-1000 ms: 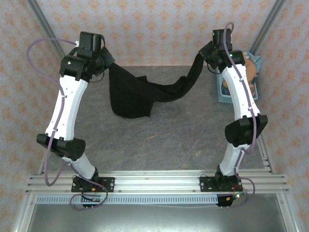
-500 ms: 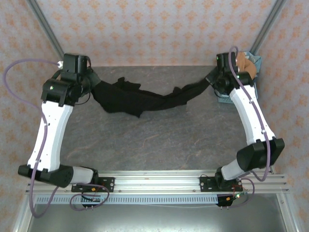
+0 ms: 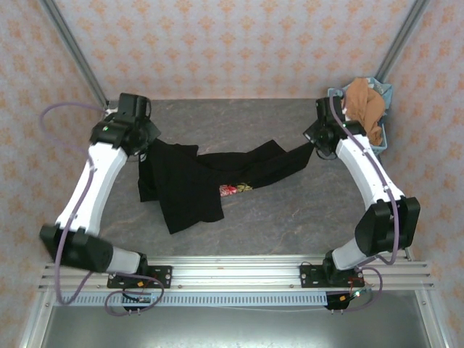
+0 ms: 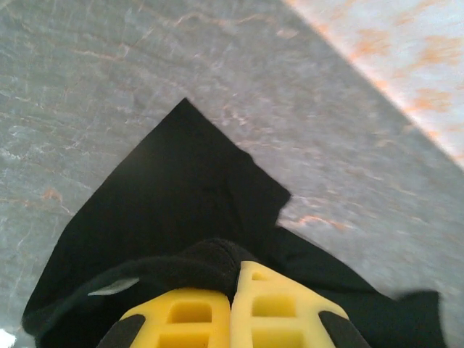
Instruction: Fold and stack the t-shirts
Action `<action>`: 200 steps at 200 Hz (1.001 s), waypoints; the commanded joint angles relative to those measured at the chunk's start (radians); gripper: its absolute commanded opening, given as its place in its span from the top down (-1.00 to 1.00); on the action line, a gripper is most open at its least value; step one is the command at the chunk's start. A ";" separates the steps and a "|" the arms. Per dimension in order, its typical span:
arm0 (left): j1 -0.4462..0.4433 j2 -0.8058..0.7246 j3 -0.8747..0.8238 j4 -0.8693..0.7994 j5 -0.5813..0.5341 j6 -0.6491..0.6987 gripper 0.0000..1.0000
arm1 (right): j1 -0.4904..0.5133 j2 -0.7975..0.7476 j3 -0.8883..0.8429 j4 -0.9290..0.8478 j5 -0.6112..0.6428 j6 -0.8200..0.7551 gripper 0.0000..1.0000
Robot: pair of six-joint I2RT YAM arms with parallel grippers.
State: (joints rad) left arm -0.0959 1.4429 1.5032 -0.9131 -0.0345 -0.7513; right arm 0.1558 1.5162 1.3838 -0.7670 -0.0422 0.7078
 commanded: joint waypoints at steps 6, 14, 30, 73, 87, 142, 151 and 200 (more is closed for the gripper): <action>0.034 0.135 -0.026 0.090 0.005 0.068 0.95 | -0.007 -0.034 -0.122 -0.015 0.022 0.040 1.00; 0.035 0.152 -0.039 0.105 0.003 0.090 0.83 | -0.006 -0.033 -0.150 -0.007 -0.002 0.037 1.00; 0.035 0.126 -0.092 0.136 -0.029 0.123 0.51 | -0.005 -0.016 -0.172 -0.017 -0.039 0.025 1.00; -0.011 -0.075 -0.258 -0.081 -0.074 0.082 -0.08 | 0.004 0.003 -0.201 -0.034 -0.071 -0.001 1.00; -0.045 -0.157 -0.374 -0.153 -0.012 0.000 -0.08 | 0.006 0.002 -0.207 -0.031 -0.079 -0.007 1.00; -0.167 -0.255 -0.713 0.032 0.231 -0.352 -0.41 | 0.010 -0.022 -0.218 -0.048 -0.085 -0.037 1.00; -0.169 -0.230 -0.720 0.065 0.227 -0.364 -0.41 | 0.010 -0.029 -0.224 -0.051 -0.084 -0.039 1.00; -0.205 -0.013 -0.736 0.132 0.282 -0.332 -0.30 | 0.010 -0.060 -0.255 -0.054 -0.091 -0.036 1.00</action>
State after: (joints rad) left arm -0.2749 1.3560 0.7757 -0.8219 0.2108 -1.0584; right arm 0.1581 1.4967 1.1419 -0.7918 -0.1360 0.6830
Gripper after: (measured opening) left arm 0.672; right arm 0.040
